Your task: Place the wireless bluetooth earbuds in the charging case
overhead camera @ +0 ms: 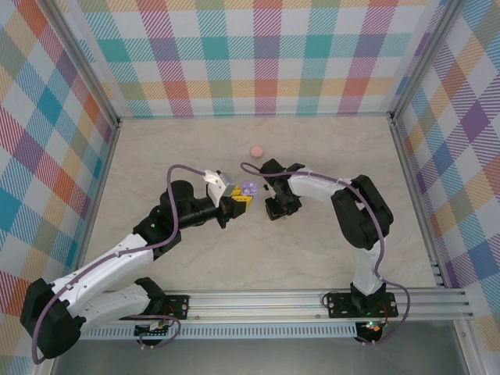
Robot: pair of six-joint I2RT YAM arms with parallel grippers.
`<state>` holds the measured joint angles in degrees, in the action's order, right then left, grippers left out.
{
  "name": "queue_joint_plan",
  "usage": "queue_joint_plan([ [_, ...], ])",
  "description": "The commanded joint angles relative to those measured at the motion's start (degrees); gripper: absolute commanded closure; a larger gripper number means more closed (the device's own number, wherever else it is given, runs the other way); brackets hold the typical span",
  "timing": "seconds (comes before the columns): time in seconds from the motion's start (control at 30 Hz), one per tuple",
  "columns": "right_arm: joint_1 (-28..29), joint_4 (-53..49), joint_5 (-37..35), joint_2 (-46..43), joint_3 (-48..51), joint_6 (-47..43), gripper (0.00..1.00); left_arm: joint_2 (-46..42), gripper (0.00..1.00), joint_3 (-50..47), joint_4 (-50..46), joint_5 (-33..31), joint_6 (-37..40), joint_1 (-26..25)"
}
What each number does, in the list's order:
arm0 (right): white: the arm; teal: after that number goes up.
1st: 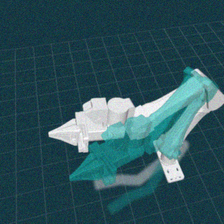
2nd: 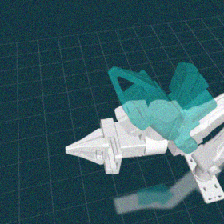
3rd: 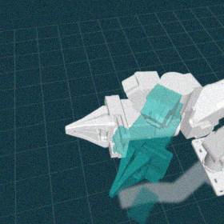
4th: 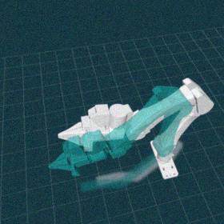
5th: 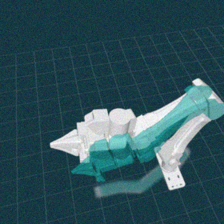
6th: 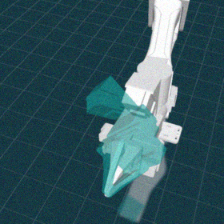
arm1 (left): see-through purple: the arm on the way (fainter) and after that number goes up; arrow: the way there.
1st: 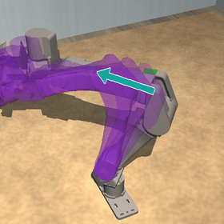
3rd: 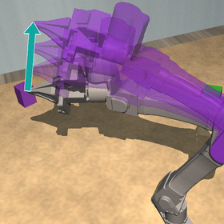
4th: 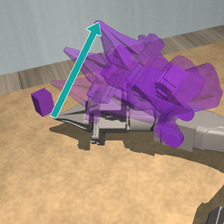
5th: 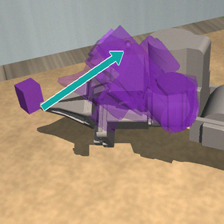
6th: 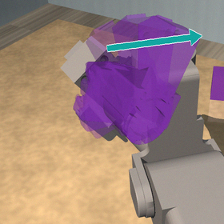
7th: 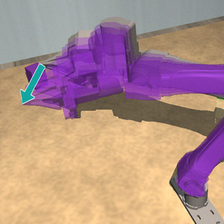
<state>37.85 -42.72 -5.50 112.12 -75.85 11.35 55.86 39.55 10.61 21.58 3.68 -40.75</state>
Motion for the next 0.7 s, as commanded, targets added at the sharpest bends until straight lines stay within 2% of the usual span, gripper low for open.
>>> queue_joint_plan([
  [0.0,-0.12,-2.80,-0.67,1.24,-2.31,-0.89,0.56,-0.76,0.78,0.62,1.17,1.17,0.45,-0.97],
  [0.67,-0.14,-7.18,-0.50,5.13,-5.96,-1.59,0.60,-0.94,0.79,0.26,1.34,0.98,0.37,-0.94],
])
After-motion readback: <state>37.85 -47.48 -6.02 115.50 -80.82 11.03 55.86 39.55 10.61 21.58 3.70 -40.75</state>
